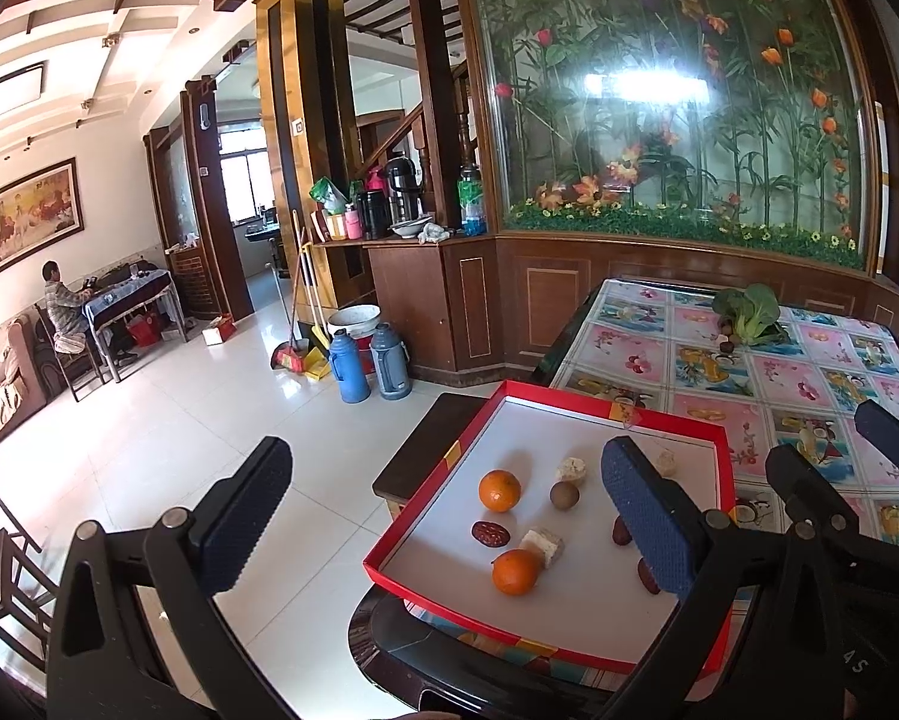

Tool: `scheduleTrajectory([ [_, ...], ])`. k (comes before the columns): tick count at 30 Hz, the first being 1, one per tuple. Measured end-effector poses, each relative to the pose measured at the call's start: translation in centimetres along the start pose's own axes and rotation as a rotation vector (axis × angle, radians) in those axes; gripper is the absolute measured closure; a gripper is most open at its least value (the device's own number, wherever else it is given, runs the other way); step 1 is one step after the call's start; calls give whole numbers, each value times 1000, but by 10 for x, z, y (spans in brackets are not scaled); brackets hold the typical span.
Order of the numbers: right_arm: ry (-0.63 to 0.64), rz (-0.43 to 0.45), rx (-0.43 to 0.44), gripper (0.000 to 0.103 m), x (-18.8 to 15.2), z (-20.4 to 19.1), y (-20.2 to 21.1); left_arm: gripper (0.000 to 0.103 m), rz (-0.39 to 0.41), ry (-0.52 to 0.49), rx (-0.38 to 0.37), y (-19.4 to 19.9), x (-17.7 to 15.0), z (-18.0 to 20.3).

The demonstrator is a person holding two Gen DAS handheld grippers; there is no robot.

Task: Organize fruits

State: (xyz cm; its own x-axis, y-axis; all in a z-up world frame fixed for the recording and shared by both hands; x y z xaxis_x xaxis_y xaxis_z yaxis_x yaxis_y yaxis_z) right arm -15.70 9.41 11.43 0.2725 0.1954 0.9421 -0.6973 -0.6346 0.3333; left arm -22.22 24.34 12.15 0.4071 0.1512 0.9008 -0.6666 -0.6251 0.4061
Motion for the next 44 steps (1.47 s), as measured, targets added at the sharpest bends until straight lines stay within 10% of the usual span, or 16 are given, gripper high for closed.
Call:
scheduleTrajectory([
  [44, 29, -29, 1, 20, 0, -16, -20, 0, 2, 25, -34, -20, -13, -18],
])
Point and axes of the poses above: each gripper's, at about its wrist camera, not at the fingertips, and y roughly against the way its jaws point, z to its right, x to its top, the point moved 7 cm from there along -y, roughly the way its jaws point, and after that the axes turned 6 degrees about x, right-handed, at the moved point
